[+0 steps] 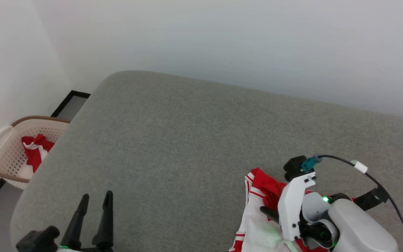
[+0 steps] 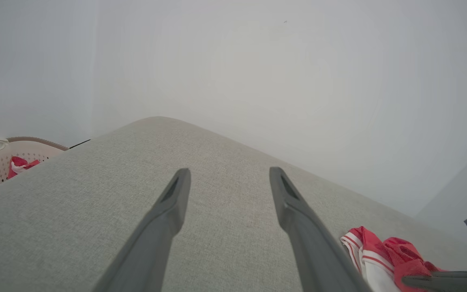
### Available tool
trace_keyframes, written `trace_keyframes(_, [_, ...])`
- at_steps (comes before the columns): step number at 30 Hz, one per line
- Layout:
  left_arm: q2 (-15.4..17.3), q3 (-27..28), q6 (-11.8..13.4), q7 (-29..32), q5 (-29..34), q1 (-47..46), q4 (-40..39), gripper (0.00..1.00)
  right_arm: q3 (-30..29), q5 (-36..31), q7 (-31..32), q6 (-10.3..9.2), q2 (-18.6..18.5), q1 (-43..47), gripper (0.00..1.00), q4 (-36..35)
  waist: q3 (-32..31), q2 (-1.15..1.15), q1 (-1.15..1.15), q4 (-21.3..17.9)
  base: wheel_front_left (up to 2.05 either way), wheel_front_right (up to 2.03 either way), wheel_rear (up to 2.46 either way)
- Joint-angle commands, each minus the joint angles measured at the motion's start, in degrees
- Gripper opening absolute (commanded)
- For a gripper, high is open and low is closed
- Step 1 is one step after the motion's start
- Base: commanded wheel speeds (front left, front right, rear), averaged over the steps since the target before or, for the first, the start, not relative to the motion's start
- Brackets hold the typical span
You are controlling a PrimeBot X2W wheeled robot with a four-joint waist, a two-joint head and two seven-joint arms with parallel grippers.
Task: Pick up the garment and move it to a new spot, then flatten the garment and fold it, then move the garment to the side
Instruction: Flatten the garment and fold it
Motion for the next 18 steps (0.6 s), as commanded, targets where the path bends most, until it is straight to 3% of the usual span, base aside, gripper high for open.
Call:
trace_keyframes(1, [-0.18, -0.08, -0.22, -0.22, 0.0, -0.67, 0.18, 1.0, 0.91, 0.01, -0.9, -0.04, 0.43, -0.73, 0.98, 0.63, 0.09, 0.0, 0.0, -0.4, 0.0, 0.0, 0.0])
trace_keyframes(10, [-0.27, -0.05, -0.35, -0.28, 0.09, -1.09, 0.8, 1.0, 6.47, -0.02, -3.81, -0.04, 1.36, -2.53, 1.0, 1.67, -0.05, 0.0, 0.0, -1.85, 0.0, 0.0, 0.0])
trace_keyframes(18, [-0.22, 0.83, -0.3, -0.23, 0.81, -0.02, 0.34, 1.0, 10.89, 3.65, -6.11, -0.04, 1.15, -3.84, 1.0, -3.32, -0.85, 0.0, 0.0, -4.5, 0.0, 0.0, 0.0])
